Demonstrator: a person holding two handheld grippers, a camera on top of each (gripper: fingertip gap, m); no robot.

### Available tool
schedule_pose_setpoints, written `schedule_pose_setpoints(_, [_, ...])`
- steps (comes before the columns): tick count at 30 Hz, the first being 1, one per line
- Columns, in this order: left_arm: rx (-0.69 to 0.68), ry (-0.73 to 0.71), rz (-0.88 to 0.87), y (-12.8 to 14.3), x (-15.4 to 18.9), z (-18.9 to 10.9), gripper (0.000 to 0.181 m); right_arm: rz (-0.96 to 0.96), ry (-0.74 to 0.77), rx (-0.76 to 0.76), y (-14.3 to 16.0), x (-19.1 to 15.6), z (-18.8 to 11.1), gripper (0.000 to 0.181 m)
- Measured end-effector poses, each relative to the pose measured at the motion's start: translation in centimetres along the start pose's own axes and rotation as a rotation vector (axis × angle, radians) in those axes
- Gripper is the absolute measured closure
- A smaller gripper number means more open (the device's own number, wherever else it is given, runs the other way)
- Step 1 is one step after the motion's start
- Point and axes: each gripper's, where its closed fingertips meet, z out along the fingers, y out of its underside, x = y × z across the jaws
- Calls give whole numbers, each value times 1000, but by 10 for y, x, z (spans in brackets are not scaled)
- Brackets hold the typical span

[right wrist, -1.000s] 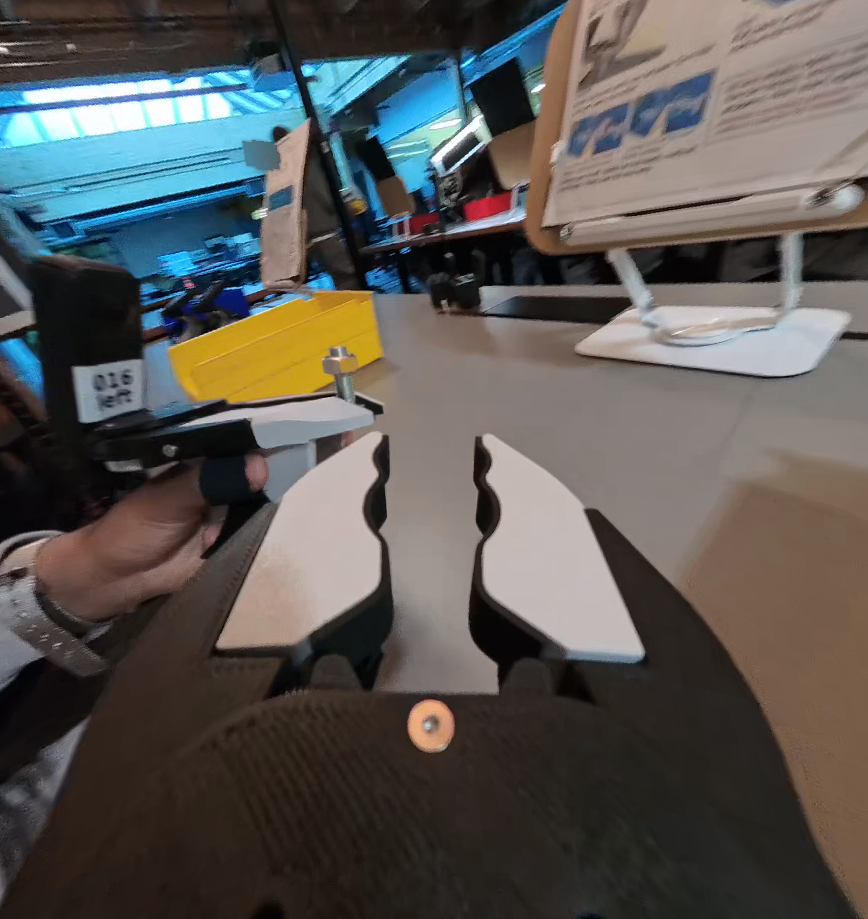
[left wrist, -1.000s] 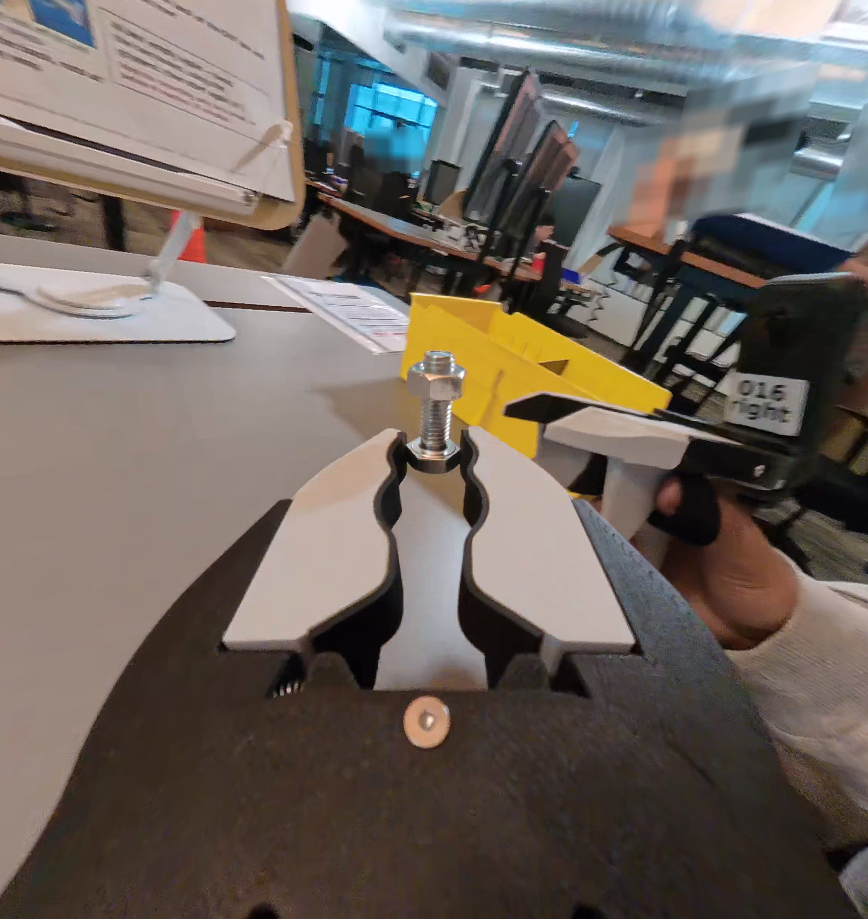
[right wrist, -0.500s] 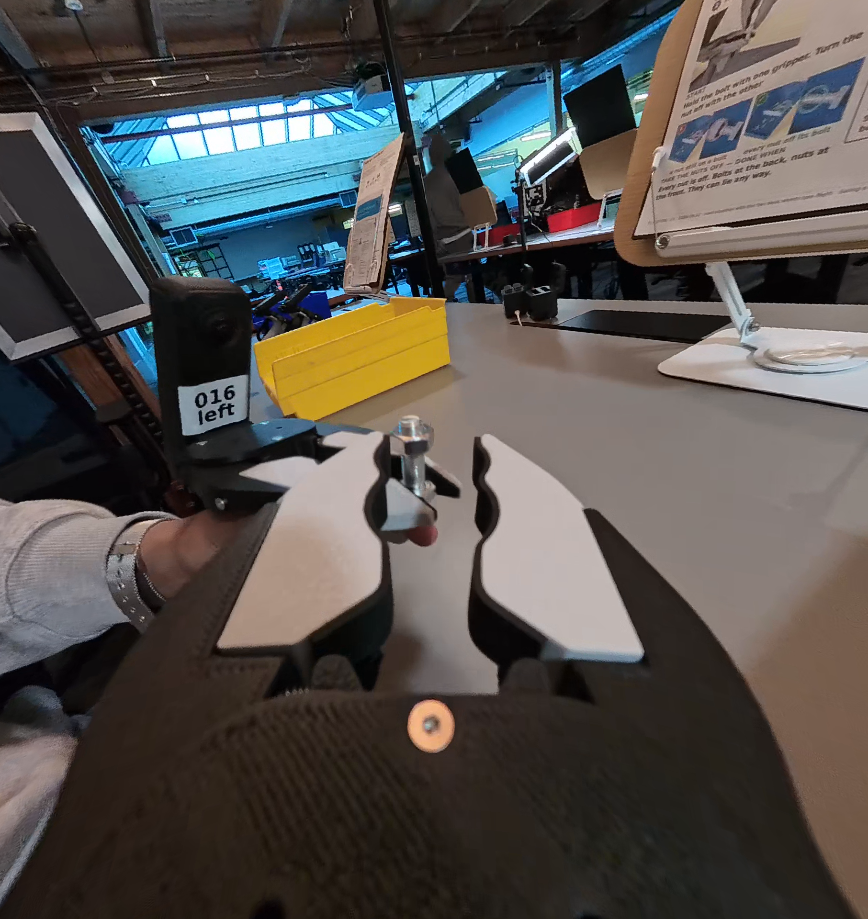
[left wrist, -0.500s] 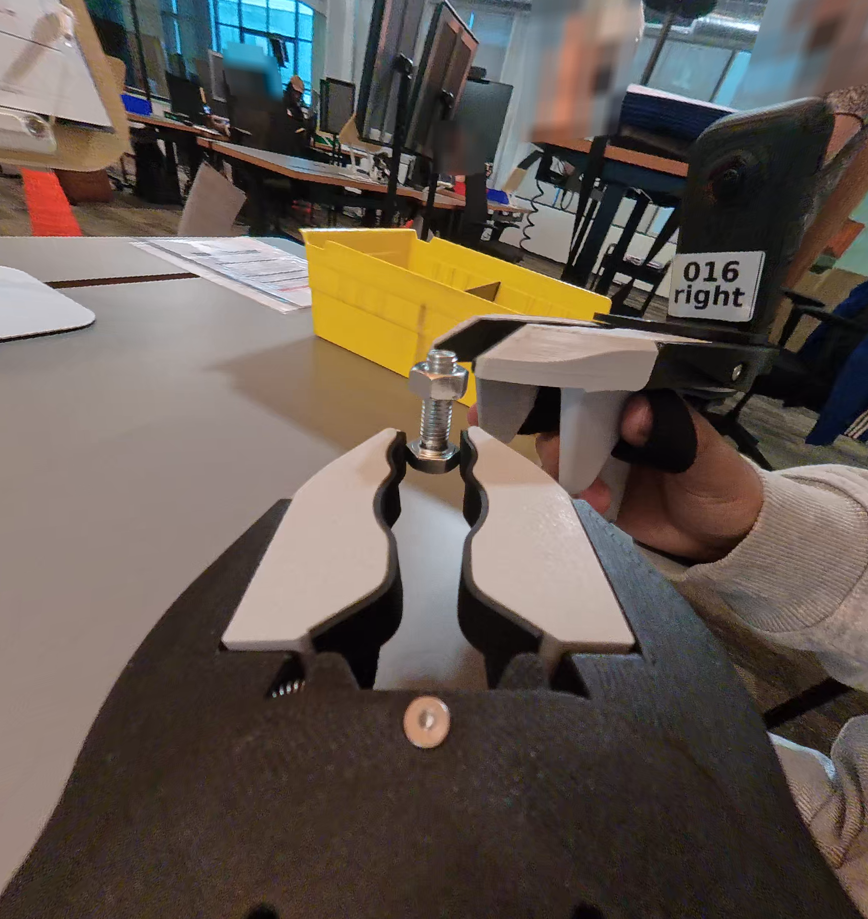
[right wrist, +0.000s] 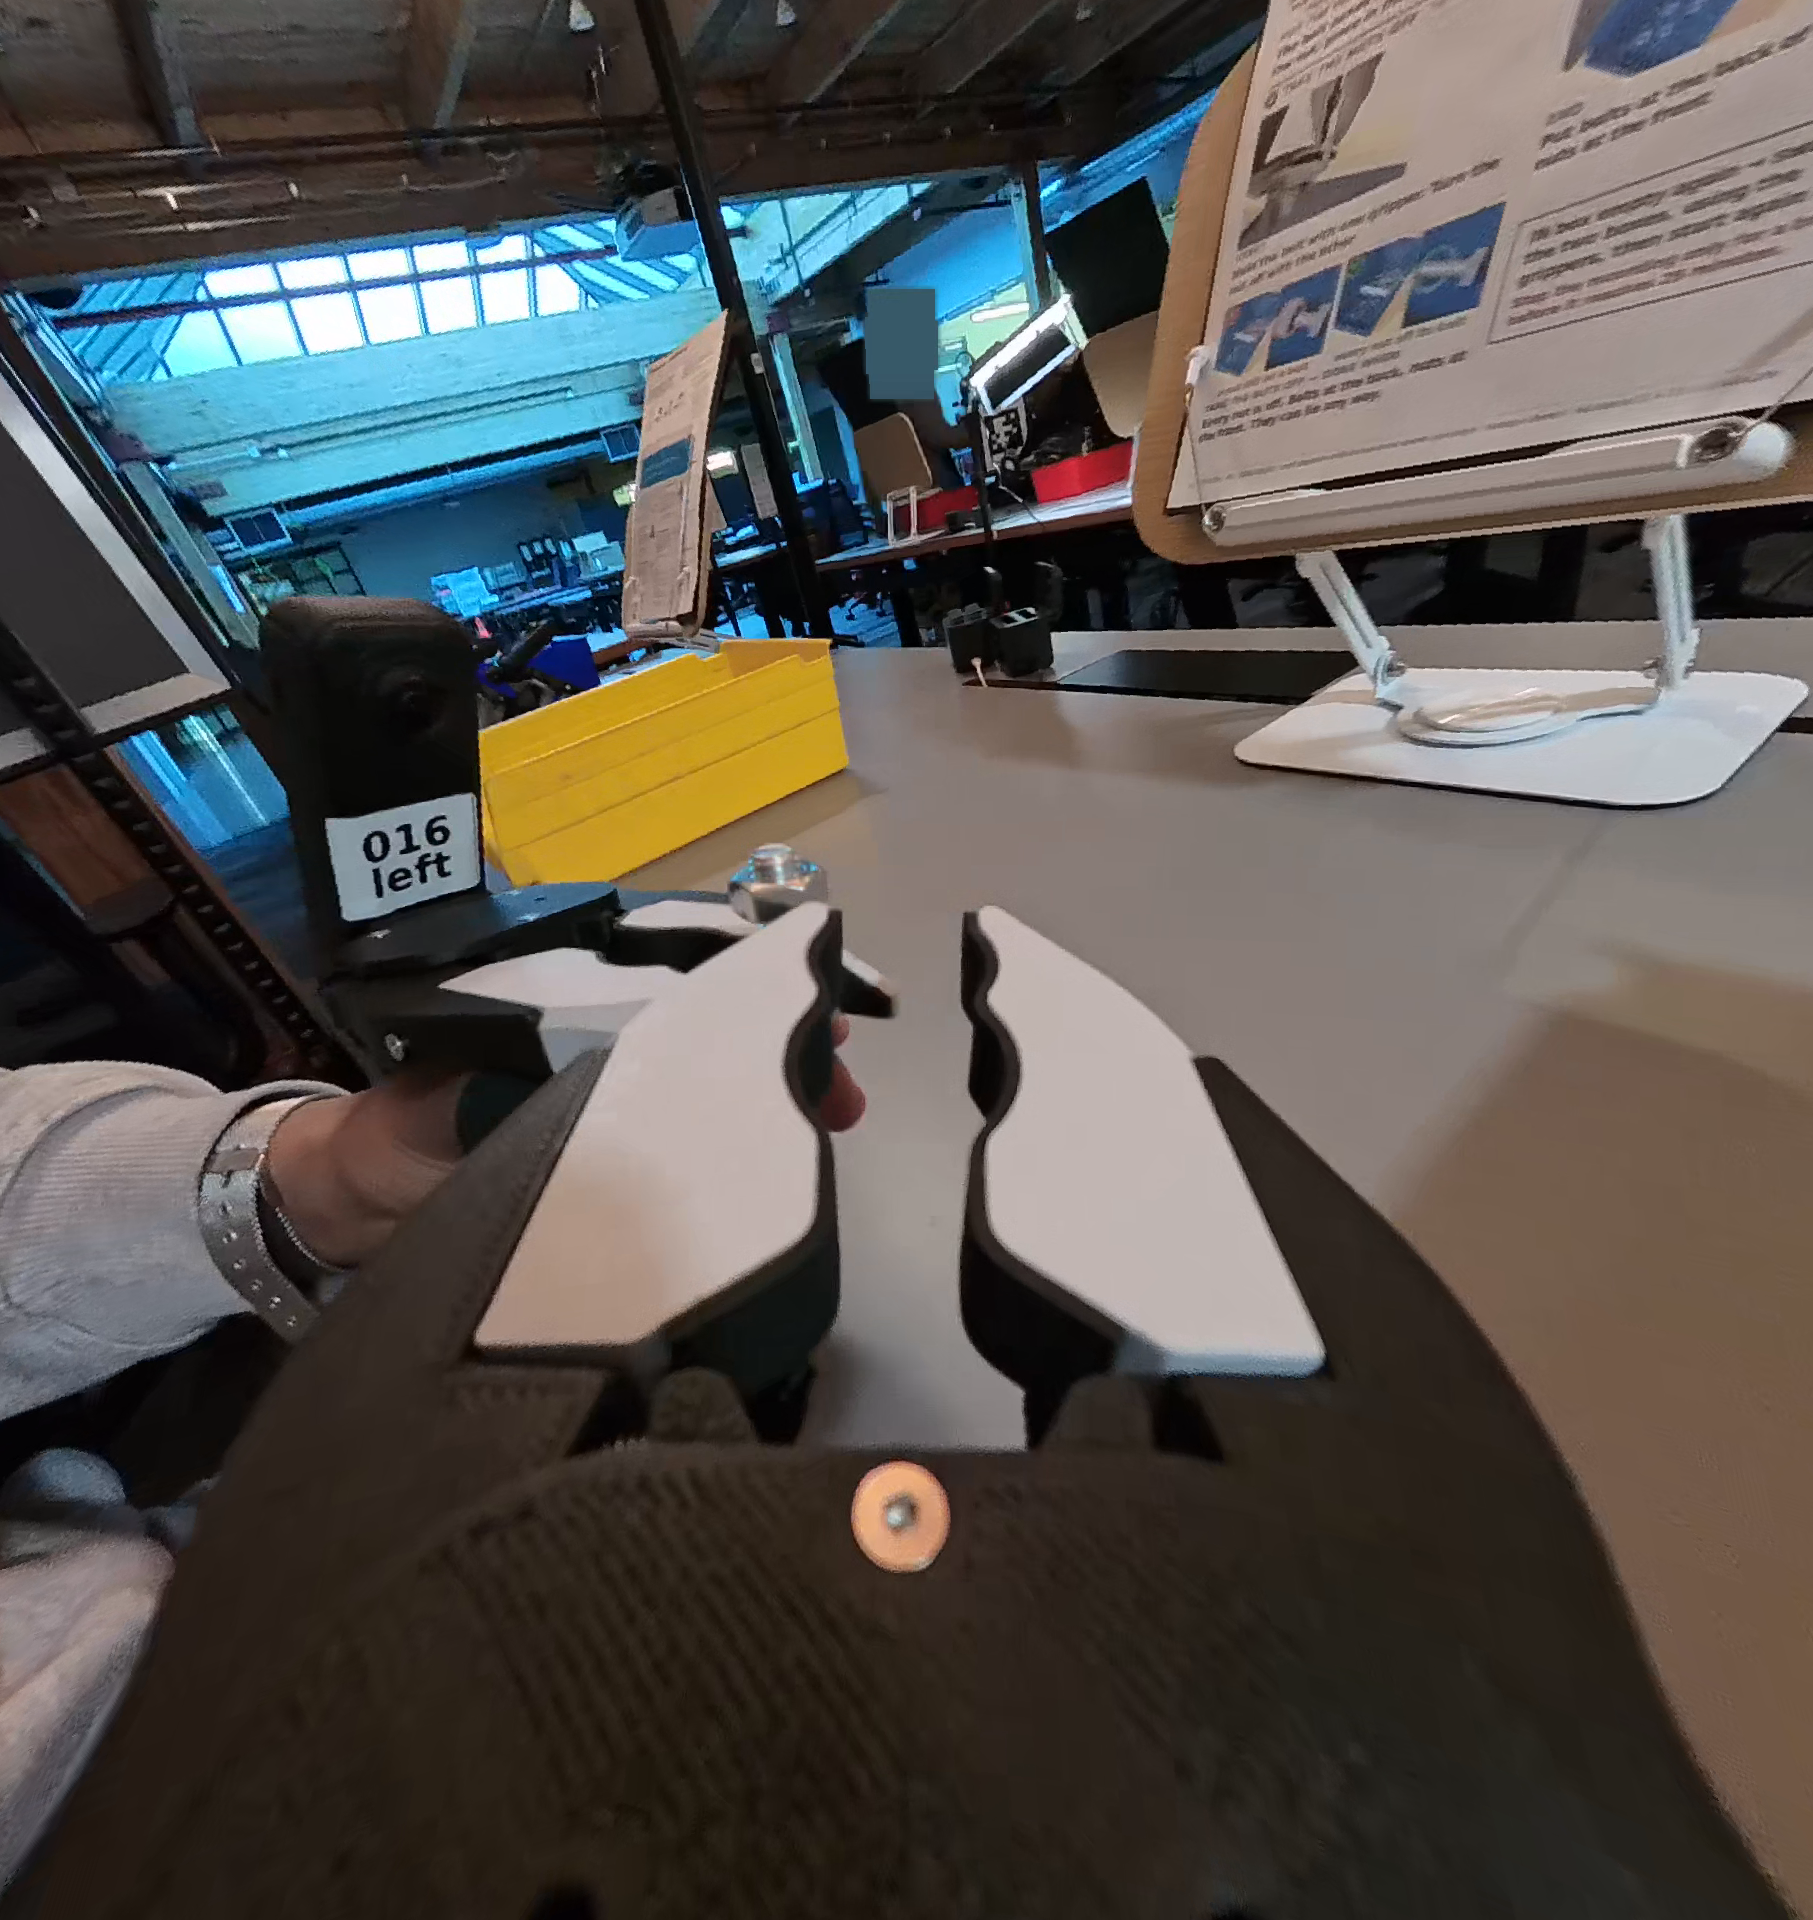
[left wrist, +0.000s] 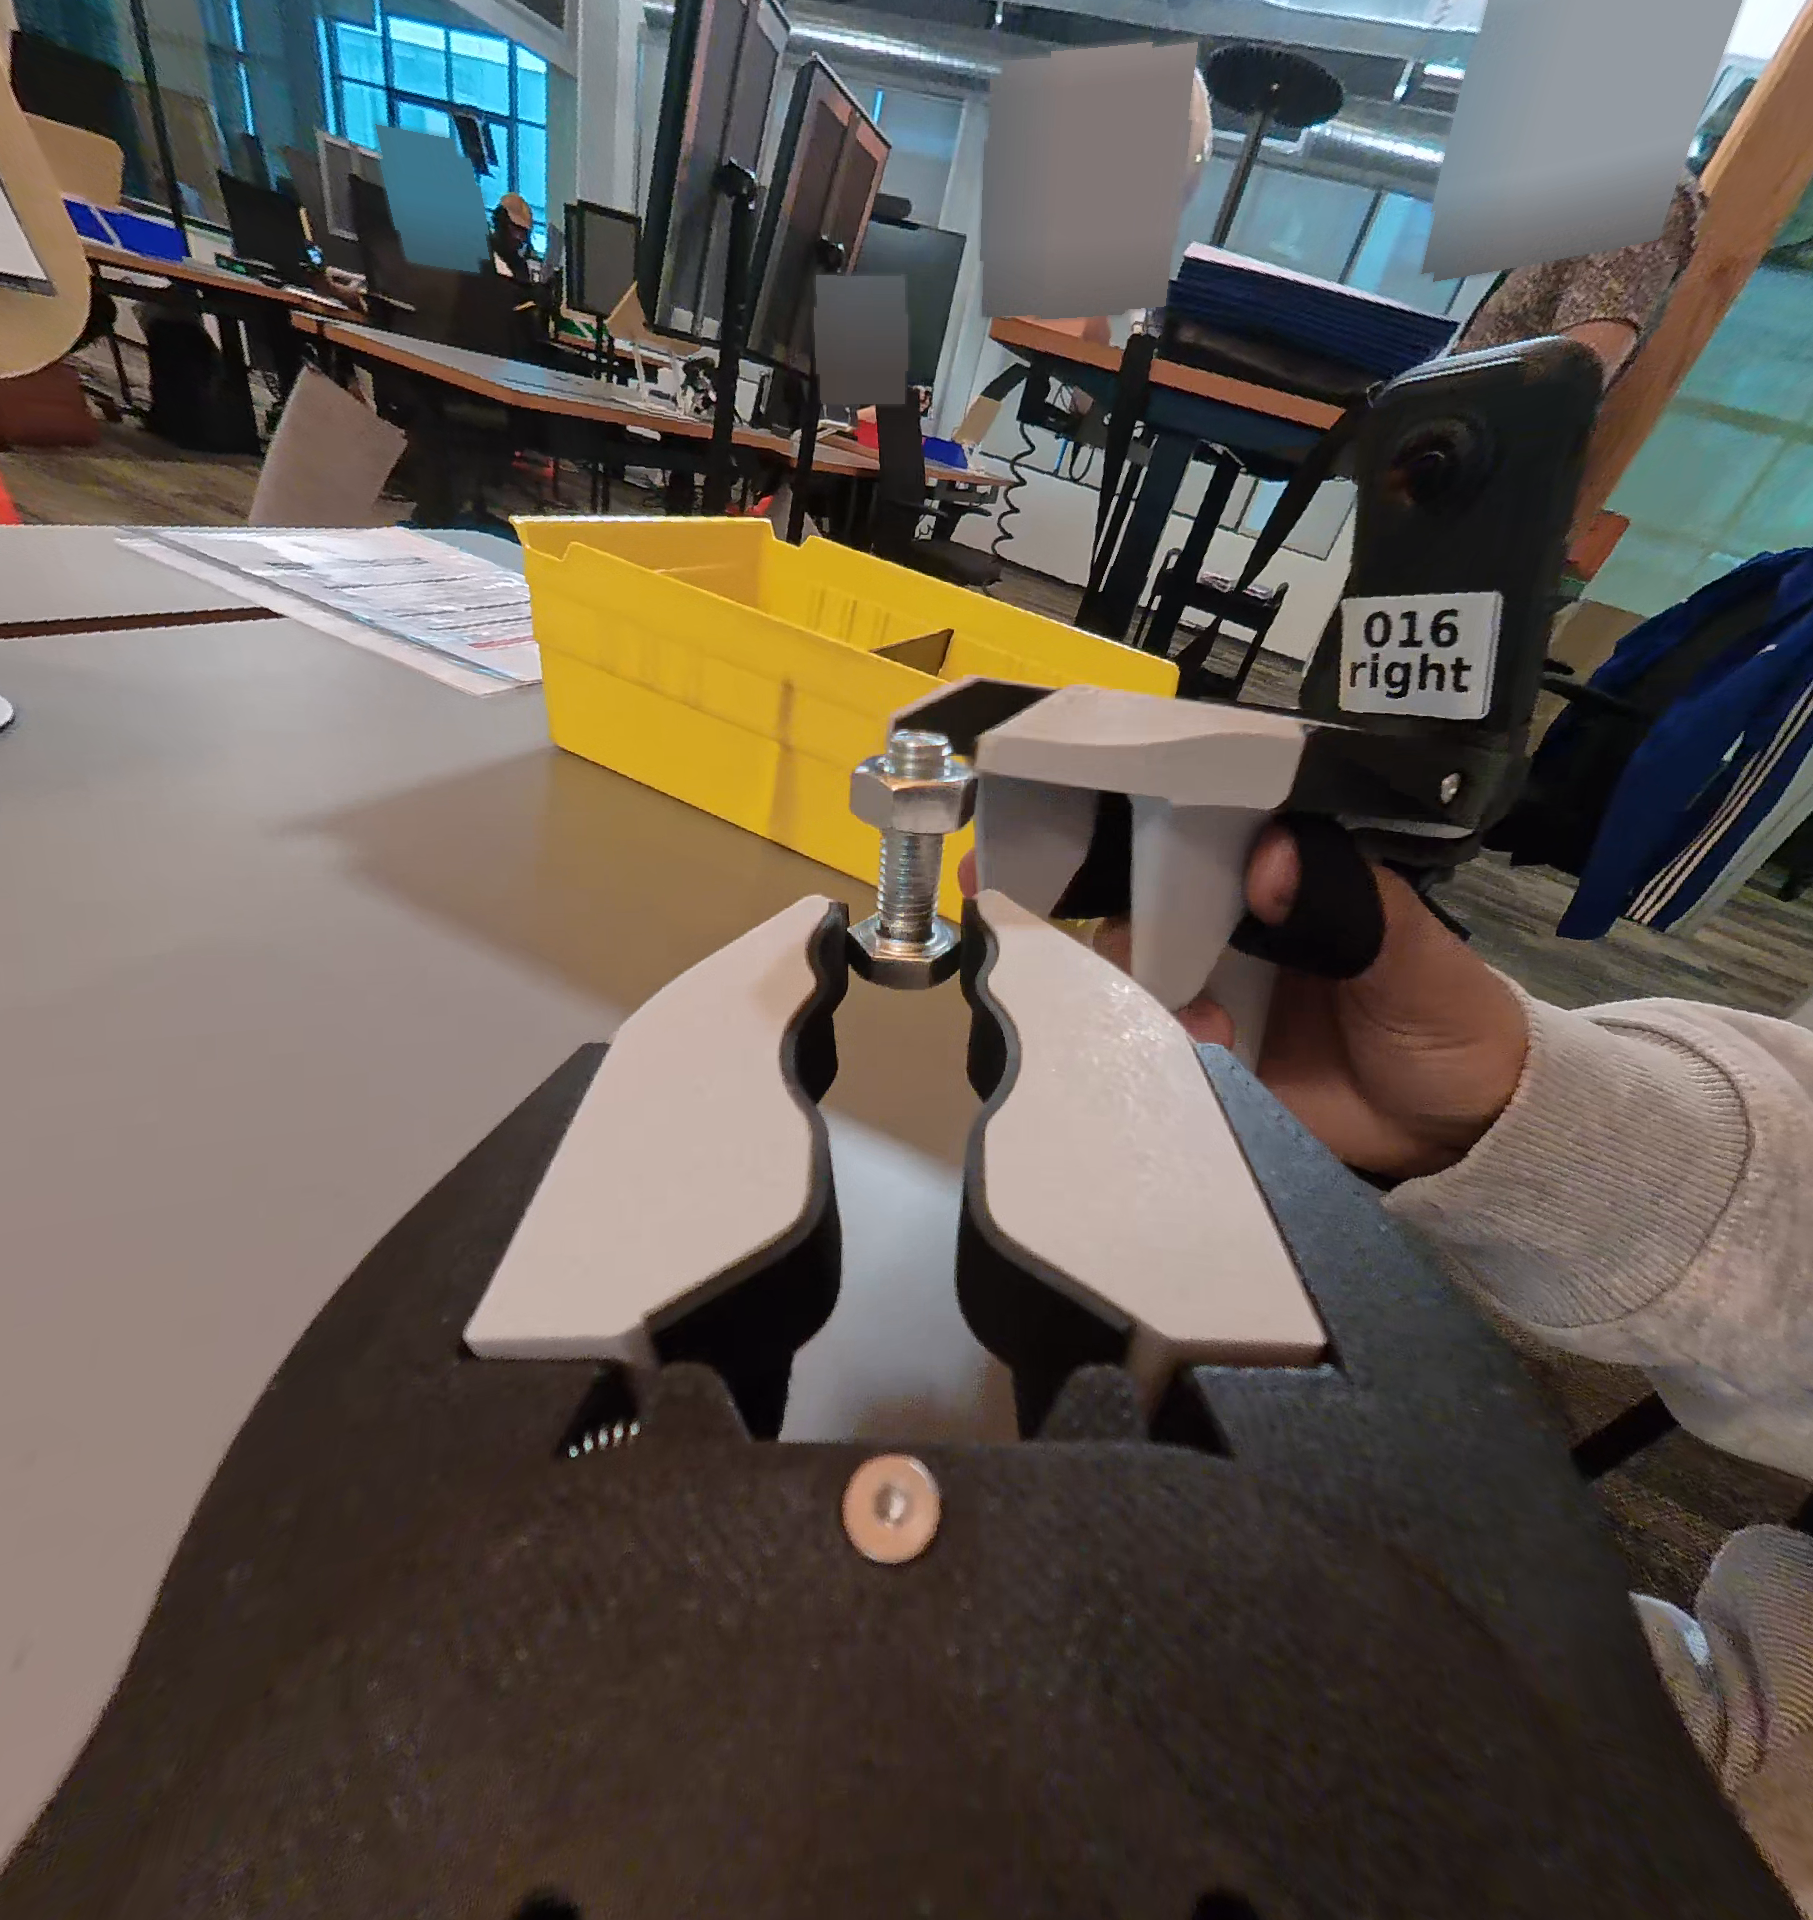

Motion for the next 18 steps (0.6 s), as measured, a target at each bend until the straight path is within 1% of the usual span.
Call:
schedule_pose_setpoints(4, [6,1,-21,-1,-1,0,160,0,-35,28,-5,-7,-2,156])
schedule_pose_setpoints(10, [10,-11,-12,-1,-2,-4,160,-44,-81,0,2,-23,8,155])
schedule_pose_setpoints(18, [42,-71,-6,-6,-12,-28,160,-4,-119,2,2,-24,24,156])
